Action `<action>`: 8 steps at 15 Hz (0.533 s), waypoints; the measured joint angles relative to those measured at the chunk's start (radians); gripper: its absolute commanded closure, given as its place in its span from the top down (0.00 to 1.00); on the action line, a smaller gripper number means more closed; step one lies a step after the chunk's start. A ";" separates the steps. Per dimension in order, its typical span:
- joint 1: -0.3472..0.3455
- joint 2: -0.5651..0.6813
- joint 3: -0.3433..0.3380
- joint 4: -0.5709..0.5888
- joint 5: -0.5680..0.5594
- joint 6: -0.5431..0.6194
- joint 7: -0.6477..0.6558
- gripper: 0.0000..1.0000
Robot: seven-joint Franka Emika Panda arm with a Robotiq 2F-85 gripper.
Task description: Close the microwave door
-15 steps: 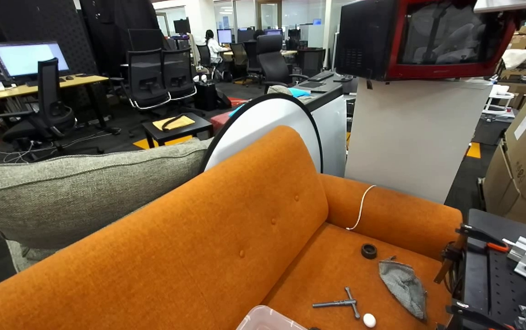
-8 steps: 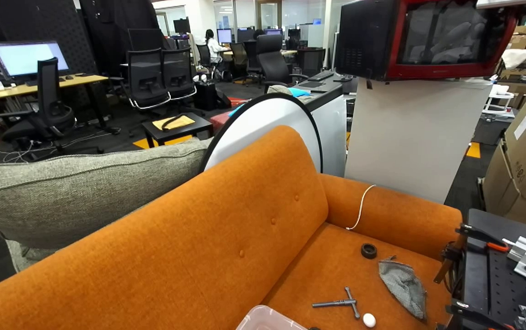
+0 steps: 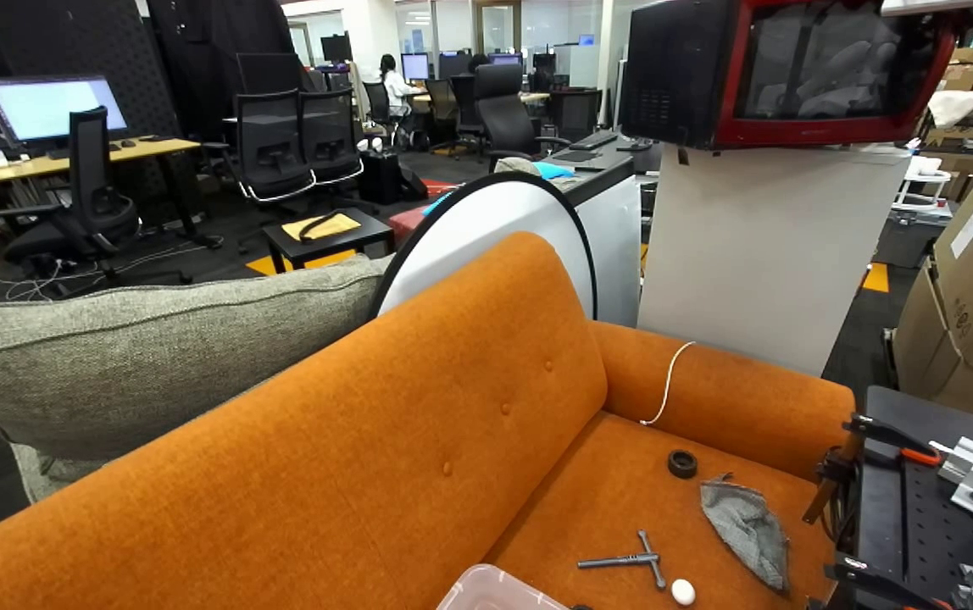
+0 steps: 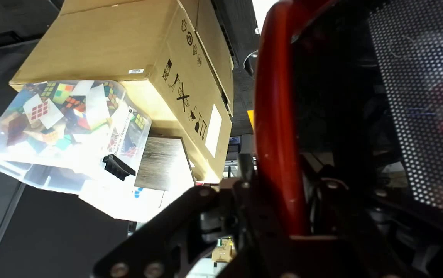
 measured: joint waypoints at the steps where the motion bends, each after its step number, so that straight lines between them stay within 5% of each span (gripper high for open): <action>1: 0.000 0.001 0.000 0.000 0.000 0.000 0.000 0.62; 6: 0.020 0.041 0.001 0.018 -0.010 0.005 0.084 0.98; 8: 0.027 0.089 0.001 0.054 -0.010 0.007 0.127 0.58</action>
